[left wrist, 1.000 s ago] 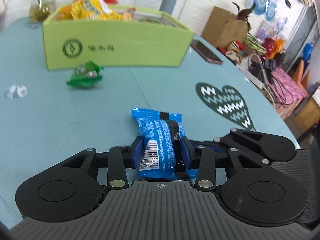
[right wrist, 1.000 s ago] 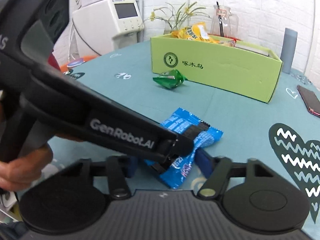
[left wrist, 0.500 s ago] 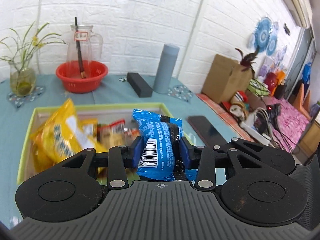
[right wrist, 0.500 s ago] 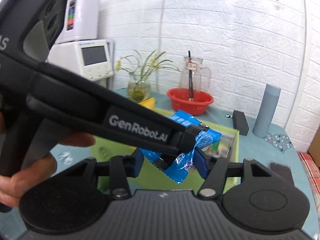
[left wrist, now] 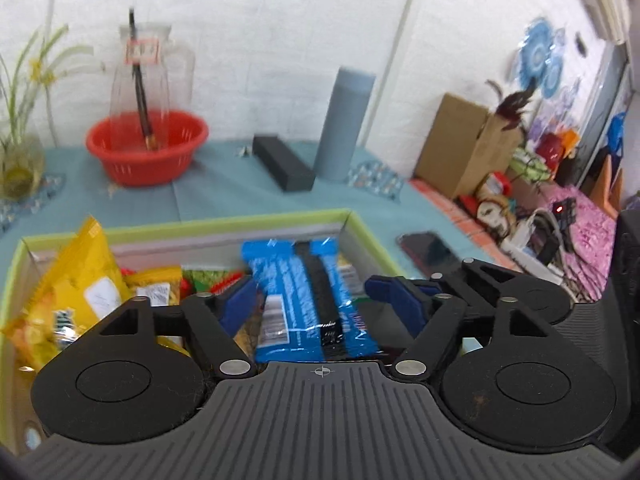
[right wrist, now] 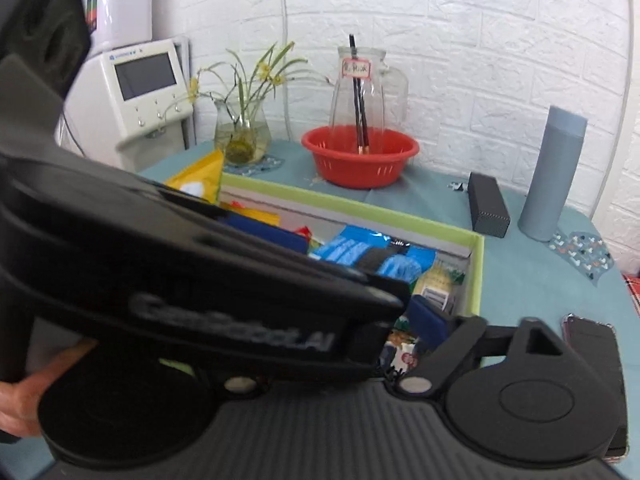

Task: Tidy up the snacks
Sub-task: 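Carry the blue bar into the green box and open the left gripper, then grasp the small green candy packet with the left gripper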

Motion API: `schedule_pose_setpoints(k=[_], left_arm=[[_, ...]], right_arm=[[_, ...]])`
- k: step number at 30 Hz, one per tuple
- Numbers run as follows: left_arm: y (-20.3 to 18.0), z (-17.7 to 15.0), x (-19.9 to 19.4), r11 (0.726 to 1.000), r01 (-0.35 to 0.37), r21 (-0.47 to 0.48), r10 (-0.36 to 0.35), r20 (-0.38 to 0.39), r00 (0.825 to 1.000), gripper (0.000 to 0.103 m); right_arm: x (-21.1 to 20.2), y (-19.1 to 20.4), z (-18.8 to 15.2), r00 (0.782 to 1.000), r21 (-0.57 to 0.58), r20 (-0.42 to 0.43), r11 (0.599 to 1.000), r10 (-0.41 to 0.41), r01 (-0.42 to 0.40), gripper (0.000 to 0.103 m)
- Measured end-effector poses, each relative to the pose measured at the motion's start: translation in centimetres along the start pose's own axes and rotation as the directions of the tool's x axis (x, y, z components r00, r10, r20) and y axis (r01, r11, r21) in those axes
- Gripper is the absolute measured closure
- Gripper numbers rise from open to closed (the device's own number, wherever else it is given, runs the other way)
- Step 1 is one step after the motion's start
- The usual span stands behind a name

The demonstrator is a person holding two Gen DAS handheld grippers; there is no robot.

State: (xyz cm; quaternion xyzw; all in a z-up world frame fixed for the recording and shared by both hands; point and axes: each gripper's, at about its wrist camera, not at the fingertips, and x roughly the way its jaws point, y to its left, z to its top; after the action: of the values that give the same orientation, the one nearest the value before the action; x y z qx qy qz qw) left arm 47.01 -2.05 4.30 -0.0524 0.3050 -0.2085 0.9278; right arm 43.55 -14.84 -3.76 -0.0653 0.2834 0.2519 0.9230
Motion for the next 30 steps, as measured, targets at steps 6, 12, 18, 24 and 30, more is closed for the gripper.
schedule_pose_setpoints(k=[6, 12, 18, 24, 30], left_arm=[[-0.8, -0.8, -8.6, 0.999, 0.026, 0.03, -0.03, 0.14, 0.99, 0.029], [2.7, -6.7, -14.1, 0.997, -0.014, -0.074, 0.024, 0.139, 0.99, 0.024], [8.4, -12.5, -12.4, 0.967, -0.115, -0.229, 0.107, -0.047, 0.993, 0.037], [10.4, -12.3, -9.4, 0.965, -0.083, -0.249, 0.052, -0.128, 0.99, 0.048], [9.6, -12.5, -7.4, 0.979, -0.074, -0.189, 0.041, -0.172, 0.984, 0.05]], right_arm=[[-7.2, 3.1, -1.0, 0.993, -0.046, 0.122, 0.999, -0.004, 0.01, 0.009], [-8.1, 7.6, -4.8, 0.988, -0.028, 0.059, 0.989, 0.143, -0.142, 0.009], [-3.1, 11.6, -6.9, 0.972, -0.034, -0.092, 0.974, 0.218, -0.222, 0.009], [1.4, 13.1, -7.0, 0.964, -0.025, -0.158, 0.975, 0.214, -0.221, 0.01], [2.4, 13.4, -7.2, 0.972, -0.045, -0.149, 0.981, 0.181, -0.189, 0.01]])
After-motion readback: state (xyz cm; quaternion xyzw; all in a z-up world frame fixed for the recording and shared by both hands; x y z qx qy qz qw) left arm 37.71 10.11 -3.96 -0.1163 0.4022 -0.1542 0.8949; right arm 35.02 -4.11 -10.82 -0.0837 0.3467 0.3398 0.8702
